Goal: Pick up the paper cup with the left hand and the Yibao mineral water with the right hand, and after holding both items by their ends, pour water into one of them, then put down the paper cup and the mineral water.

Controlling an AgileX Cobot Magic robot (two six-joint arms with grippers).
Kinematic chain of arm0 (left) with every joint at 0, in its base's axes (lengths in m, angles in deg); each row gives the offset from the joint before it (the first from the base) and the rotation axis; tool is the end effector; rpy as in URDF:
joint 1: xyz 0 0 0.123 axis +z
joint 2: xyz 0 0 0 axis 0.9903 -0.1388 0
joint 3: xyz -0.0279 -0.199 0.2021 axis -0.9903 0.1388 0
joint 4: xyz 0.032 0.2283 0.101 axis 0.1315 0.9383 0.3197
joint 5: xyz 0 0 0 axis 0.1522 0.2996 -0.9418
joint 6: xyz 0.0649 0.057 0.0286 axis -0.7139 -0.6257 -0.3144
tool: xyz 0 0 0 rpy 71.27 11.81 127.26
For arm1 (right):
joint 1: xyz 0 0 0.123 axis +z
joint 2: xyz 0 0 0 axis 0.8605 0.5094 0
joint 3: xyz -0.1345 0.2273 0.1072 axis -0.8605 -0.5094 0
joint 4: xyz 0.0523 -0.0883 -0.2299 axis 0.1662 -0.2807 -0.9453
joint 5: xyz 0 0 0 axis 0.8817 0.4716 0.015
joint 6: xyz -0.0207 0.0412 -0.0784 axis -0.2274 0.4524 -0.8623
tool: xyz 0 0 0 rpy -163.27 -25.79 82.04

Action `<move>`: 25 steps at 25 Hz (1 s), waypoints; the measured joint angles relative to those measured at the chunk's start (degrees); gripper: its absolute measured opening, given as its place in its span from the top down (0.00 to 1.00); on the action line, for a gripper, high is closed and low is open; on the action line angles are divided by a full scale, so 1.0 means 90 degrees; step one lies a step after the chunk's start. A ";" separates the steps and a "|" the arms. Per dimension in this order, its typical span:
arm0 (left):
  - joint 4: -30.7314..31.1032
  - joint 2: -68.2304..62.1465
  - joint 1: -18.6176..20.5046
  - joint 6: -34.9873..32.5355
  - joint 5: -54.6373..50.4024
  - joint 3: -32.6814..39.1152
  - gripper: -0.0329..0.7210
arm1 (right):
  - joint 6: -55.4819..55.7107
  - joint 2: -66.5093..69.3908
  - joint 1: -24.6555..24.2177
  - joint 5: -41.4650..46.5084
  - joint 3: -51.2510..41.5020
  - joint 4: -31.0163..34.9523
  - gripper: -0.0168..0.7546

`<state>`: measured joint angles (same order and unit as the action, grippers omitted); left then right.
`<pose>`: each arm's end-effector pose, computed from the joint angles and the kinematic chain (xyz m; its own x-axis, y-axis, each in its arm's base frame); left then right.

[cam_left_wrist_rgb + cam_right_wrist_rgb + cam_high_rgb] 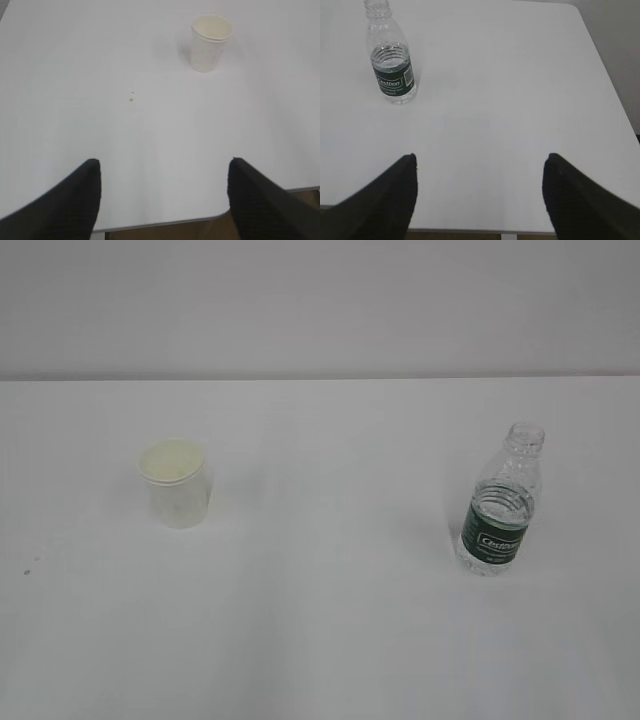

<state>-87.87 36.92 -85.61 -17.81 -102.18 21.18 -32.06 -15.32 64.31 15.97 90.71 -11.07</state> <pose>-0.0086 -0.0054 0.2793 -0.4925 -0.0331 -0.8697 0.0875 0.9923 -0.0873 -0.0114 -0.0131 0.2735 -0.5005 -0.0973 -0.8602 0.0026 0.9935 -0.1139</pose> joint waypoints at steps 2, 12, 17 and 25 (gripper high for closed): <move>0.0000 0.0000 0.0000 0.0000 0.0000 0.0000 0.22 | 0.0000 0.0000 0.0000 0.0000 0.0000 0.0000 0.22; 0.0000 0.0000 0.0000 0.0000 0.0000 0.0000 0.22 | 0.0000 0.0000 0.0000 0.0000 0.0000 0.0000 0.22; 0.0030 0.0000 0.0000 0.0000 0.0083 -0.0027 0.23 | 0.0000 0.0000 0.0000 -0.0204 0.0083 0.0000 0.22; 0.0085 -0.0025 0.0000 0.0000 0.0518 -0.0083 0.24 | -0.0047 0.0000 0.0000 -0.0694 0.0125 0.0000 0.23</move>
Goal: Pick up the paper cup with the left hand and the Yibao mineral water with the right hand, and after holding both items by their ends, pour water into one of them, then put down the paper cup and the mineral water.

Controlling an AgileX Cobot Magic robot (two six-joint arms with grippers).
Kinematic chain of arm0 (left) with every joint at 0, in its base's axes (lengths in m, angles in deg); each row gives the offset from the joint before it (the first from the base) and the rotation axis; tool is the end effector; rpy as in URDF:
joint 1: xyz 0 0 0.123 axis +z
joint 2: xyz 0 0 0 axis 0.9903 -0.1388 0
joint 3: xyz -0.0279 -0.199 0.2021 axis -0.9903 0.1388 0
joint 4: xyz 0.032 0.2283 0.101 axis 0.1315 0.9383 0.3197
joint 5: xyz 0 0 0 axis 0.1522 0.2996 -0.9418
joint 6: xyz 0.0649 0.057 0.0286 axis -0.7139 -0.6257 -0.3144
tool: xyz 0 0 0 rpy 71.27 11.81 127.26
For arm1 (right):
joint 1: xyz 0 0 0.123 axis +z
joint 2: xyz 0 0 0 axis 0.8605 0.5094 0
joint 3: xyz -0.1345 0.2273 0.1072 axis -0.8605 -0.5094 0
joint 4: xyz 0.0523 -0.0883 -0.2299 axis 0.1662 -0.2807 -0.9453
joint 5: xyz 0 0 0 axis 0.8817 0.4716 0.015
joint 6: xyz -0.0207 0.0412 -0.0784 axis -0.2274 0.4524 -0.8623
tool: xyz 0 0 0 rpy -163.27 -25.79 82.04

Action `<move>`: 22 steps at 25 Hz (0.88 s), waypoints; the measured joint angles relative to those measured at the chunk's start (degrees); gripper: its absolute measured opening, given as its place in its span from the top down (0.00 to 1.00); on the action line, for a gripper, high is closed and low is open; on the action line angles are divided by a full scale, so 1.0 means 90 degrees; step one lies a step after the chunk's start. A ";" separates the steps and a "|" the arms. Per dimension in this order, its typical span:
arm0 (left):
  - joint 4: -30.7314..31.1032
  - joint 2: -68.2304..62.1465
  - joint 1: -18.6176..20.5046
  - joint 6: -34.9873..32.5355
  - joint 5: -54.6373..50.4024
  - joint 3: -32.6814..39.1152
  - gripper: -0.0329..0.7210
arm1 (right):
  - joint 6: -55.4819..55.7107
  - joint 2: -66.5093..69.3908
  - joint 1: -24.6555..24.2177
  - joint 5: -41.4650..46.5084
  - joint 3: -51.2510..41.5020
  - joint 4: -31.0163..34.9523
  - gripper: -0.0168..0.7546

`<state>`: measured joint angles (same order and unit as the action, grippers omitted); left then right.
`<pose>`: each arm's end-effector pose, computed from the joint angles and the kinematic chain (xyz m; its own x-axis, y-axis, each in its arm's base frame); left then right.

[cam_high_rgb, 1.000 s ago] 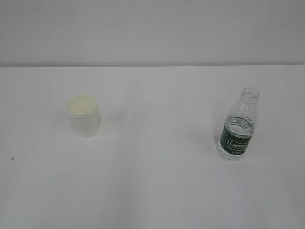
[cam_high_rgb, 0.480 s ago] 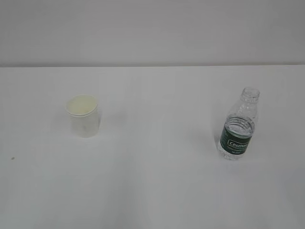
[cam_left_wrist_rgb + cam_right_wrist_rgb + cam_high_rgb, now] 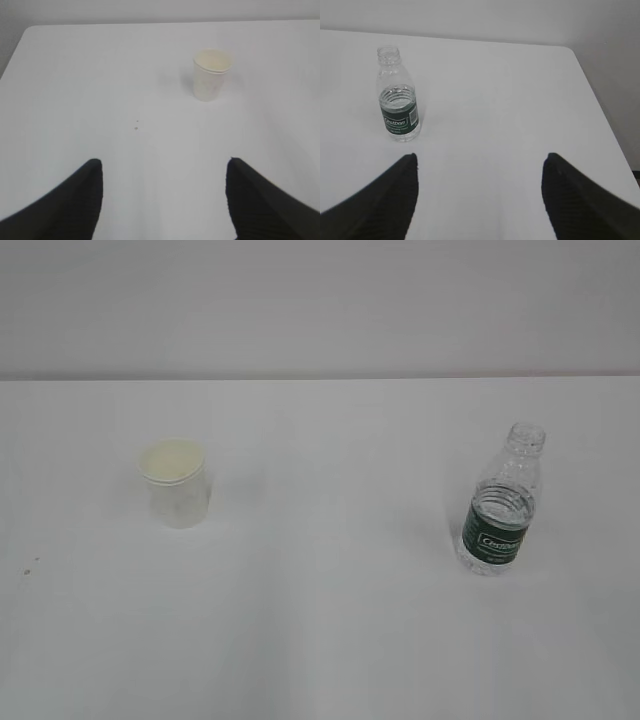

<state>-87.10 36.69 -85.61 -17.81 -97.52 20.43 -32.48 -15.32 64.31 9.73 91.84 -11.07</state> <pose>-0.0061 -0.0042 0.2895 -0.4114 -0.0364 -0.9107 0.0830 0.9935 -0.0772 -0.0094 -0.0122 0.2876 -0.3856 -0.1089 -0.9162 0.0013 0.9929 -0.1185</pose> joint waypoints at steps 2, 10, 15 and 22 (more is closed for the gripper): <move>0.0000 -0.0079 0.0000 0.0000 0.0000 0.0000 0.24 | 0.0000 0.0000 0.0000 -0.0010 0.0000 0.0000 0.23; 0.0015 -0.1040 0.0000 0.0000 0.0018 -0.0026 0.24 | 0.0000 0.0071 0.0000 0.0154 0.0010 0.0046 0.23; 0.0029 -0.1407 0.0000 0.0000 0.0125 -0.0092 0.24 | 0.0000 0.0899 0.0000 0.0212 0.0196 0.0207 0.23; 0.0029 -0.1905 0.0000 0.0000 0.0140 -0.0092 0.24 | 0.0000 0.1976 0.0000 -0.0017 0.0332 0.0314 0.23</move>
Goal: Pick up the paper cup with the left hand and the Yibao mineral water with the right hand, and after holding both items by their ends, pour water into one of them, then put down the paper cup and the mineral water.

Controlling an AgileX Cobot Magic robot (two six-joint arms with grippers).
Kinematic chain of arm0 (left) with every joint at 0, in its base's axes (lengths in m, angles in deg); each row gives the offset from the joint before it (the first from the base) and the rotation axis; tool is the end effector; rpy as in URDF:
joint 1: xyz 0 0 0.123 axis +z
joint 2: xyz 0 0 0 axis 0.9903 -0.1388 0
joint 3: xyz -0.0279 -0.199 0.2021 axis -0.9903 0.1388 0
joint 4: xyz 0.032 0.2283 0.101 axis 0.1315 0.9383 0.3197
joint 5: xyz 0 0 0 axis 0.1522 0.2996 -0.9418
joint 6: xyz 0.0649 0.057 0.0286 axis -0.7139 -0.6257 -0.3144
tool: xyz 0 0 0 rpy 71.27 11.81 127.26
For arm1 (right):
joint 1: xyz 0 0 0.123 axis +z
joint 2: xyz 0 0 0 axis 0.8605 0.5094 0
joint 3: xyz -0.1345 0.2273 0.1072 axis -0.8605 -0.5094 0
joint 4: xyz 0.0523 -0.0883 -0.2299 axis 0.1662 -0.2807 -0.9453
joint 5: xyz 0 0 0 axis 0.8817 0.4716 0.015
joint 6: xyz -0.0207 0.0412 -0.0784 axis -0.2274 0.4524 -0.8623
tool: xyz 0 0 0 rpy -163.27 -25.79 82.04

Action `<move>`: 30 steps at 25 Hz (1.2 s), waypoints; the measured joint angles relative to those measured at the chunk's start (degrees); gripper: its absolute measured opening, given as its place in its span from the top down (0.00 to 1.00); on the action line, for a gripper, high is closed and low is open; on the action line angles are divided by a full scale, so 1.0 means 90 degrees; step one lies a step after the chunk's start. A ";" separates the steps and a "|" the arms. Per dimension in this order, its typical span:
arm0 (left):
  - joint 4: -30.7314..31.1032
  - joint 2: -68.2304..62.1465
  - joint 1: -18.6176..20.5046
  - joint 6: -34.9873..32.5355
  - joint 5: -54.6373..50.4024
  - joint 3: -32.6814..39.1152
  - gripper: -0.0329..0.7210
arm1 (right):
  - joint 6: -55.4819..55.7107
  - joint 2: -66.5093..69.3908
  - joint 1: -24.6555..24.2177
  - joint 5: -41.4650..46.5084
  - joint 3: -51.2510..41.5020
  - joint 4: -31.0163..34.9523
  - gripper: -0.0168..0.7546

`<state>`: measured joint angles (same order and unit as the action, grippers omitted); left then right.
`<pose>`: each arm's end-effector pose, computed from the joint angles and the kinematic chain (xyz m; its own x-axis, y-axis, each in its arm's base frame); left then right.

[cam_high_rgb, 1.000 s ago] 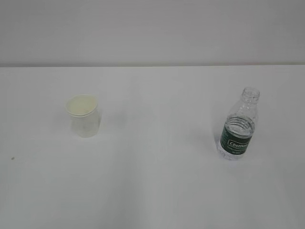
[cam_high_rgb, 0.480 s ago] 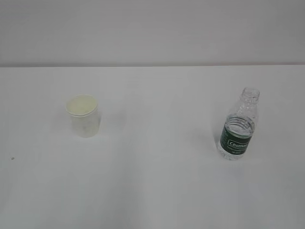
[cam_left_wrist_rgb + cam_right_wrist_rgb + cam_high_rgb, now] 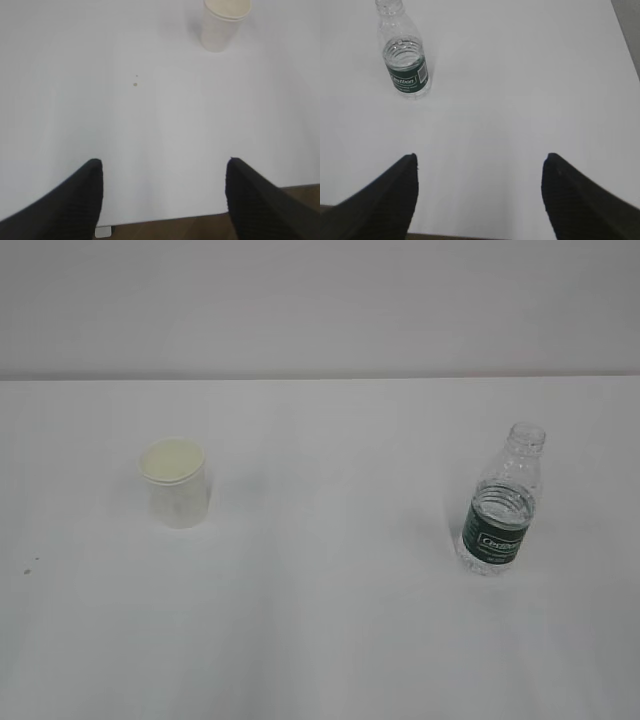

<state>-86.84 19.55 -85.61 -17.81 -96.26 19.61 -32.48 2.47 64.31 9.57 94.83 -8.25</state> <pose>0.0438 -0.0069 0.2897 -0.6333 -0.0212 -0.7736 0.0597 0.9953 -0.0761 0.0386 -0.0043 0.2983 -0.6045 -0.1029 -0.7899 -0.0500 0.9946 -0.0913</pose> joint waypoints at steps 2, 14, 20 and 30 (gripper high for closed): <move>0.0000 -0.0140 0.0000 0.0000 0.0059 0.0000 0.24 | -0.0126 0.0126 0.0000 -0.0252 0.0000 0.0116 0.23; 0.0004 -0.0218 0.0000 -0.0050 0.1817 0.0136 0.24 | -0.1161 0.0170 0.0000 -0.2746 -0.1055 0.1198 0.23; -0.0151 -0.0218 0.0000 -0.0075 0.2786 0.0814 0.24 | -0.1239 0.0170 0.0000 -0.3142 -0.1204 0.1239 0.23; -0.0248 -0.0436 0.0000 -0.0089 0.3575 0.1160 0.24 | -0.1322 0.0170 0.0000 -0.4012 -0.1602 0.1239 0.23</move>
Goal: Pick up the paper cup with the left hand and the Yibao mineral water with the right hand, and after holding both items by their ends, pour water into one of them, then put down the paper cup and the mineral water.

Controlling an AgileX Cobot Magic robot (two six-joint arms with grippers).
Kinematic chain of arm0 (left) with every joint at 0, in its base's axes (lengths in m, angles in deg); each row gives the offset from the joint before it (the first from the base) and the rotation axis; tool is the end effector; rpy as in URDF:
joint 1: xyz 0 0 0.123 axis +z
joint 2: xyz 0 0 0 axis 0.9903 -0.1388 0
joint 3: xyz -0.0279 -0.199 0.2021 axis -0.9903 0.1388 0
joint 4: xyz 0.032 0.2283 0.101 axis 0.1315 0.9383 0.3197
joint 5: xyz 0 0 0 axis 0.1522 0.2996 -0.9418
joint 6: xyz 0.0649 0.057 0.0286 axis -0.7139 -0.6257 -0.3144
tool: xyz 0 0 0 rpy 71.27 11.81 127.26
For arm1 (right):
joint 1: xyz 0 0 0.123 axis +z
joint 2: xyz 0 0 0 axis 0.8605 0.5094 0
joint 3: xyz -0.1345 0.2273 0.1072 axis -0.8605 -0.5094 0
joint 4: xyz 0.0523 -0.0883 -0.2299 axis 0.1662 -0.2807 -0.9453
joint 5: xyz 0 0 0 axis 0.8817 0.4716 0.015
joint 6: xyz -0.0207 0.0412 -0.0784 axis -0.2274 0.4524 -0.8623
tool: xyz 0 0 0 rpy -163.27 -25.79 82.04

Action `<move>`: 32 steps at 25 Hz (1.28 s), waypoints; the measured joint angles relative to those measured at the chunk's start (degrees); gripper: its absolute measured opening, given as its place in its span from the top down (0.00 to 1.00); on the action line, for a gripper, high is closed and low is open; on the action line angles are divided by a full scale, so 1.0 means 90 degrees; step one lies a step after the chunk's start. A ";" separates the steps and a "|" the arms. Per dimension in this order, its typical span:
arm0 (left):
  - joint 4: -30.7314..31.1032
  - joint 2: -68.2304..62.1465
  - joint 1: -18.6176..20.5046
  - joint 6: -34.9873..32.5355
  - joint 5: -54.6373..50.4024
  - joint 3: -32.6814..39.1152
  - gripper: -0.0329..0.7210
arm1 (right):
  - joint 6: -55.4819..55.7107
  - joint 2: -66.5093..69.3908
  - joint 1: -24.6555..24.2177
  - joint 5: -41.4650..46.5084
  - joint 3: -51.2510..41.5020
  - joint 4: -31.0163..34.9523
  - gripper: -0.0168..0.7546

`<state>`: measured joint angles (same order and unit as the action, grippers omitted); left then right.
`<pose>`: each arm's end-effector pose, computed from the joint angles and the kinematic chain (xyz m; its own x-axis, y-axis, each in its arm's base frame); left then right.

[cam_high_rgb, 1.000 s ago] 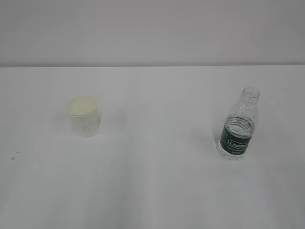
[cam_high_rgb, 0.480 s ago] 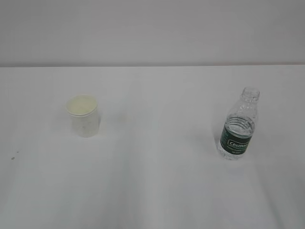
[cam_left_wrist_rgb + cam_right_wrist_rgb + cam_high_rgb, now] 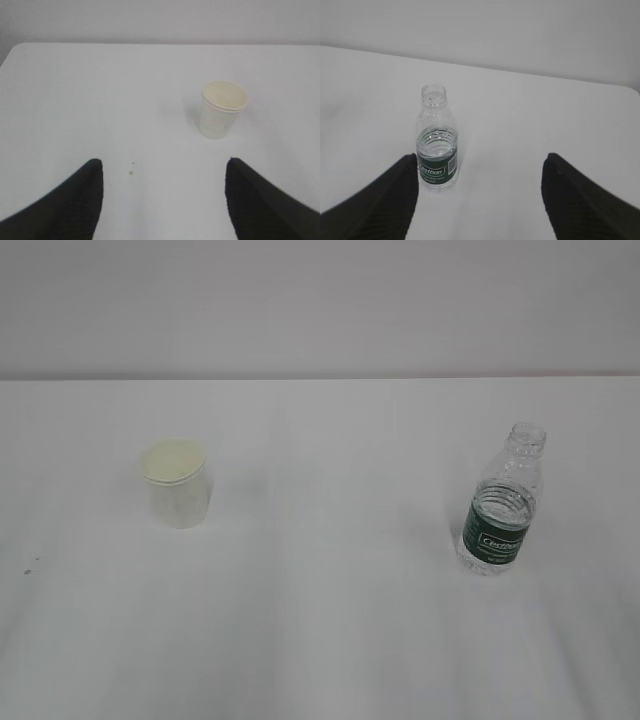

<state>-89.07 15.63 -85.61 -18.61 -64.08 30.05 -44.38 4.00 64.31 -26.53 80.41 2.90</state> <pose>0.0848 -0.0090 0.2710 -0.3685 -0.0788 -0.9263 0.0627 0.9920 -0.1093 0.0777 0.0102 0.2669 -0.2808 -0.1431 -0.9490 -0.1559 0.9825 -0.1020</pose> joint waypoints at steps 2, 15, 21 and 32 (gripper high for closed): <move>-0.0013 -0.0217 0.0000 0.0000 0.0051 0.0000 0.24 | -0.0056 0.0000 0.0000 -0.0060 -0.0024 0.0000 0.23; -0.0175 -0.2331 -0.0005 0.0000 0.0286 -0.0012 0.24 | -0.0129 0.0567 0.0067 0.0072 -0.0033 0.0224 0.23; -0.0459 -0.2965 -0.0005 0.0000 0.0458 -0.0144 0.24 | -0.0143 0.1144 0.0067 0.0001 -0.0033 0.0322 0.24; -0.0535 -0.3501 -0.0005 0.0000 0.1753 -0.0147 0.24 | -0.0152 0.2822 0.0067 -0.1816 -0.0096 0.1114 0.24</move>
<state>-93.89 -15.88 -85.65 -18.61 -48.31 28.72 -45.75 29.39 64.91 -42.88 79.54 12.93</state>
